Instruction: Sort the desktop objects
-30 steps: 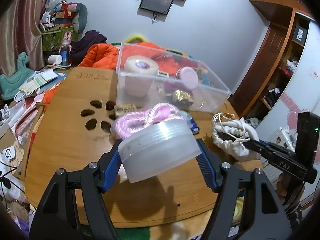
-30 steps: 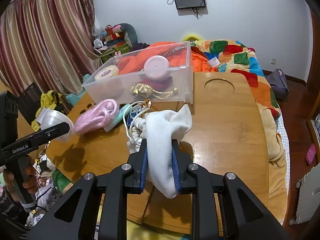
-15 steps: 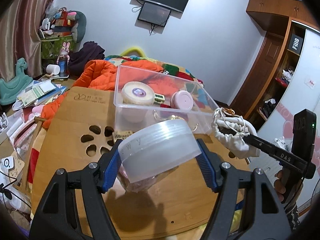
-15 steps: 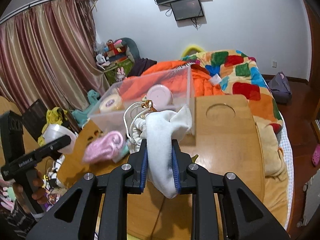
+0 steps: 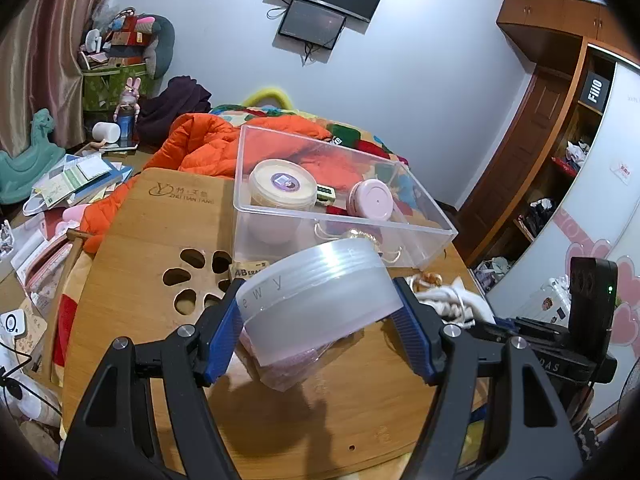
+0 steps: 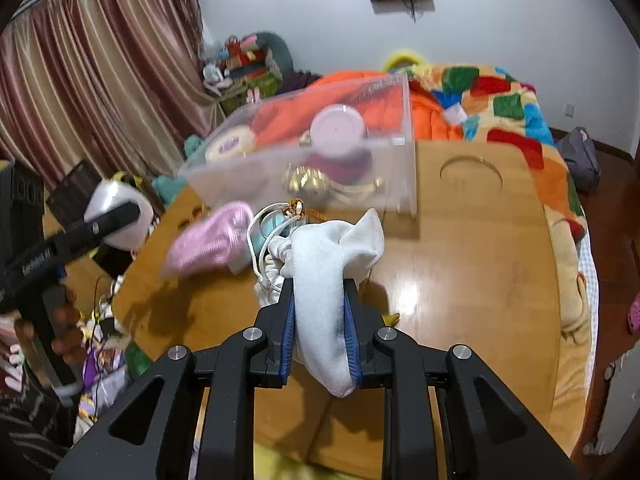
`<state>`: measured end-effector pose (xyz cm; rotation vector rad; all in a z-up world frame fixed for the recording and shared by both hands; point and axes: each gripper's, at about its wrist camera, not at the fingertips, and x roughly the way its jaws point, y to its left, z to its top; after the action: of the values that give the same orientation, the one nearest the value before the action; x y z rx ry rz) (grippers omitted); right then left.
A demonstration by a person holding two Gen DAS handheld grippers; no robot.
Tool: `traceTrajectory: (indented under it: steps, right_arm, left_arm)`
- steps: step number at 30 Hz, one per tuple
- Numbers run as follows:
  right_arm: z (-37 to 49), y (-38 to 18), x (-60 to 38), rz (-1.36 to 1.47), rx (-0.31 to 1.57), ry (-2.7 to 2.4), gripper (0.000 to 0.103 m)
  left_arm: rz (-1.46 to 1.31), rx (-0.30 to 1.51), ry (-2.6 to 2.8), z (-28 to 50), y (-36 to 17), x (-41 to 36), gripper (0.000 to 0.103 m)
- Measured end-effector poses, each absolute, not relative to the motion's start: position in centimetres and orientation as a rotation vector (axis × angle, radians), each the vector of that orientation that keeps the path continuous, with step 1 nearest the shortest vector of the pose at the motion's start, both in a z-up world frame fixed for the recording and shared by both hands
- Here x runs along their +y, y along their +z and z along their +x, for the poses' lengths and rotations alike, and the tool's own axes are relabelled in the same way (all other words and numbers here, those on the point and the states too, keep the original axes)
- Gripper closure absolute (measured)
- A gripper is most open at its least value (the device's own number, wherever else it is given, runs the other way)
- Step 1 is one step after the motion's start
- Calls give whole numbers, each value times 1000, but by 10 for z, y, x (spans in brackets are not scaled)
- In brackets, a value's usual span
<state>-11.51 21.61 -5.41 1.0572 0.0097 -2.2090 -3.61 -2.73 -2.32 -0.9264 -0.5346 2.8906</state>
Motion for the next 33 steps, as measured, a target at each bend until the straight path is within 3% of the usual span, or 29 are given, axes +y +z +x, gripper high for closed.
traceTrajectory:
  steps: [11,33]
  right_arm:
    - [-95,-43,231,1082,327,-2262,84]
    - [-162,36,201,782,82,-2343,84]
  left_arm:
    - [-918,-492,2889,-40,-21,-24,33]
    - [-868,-395,2877,-112,35,-45,33]
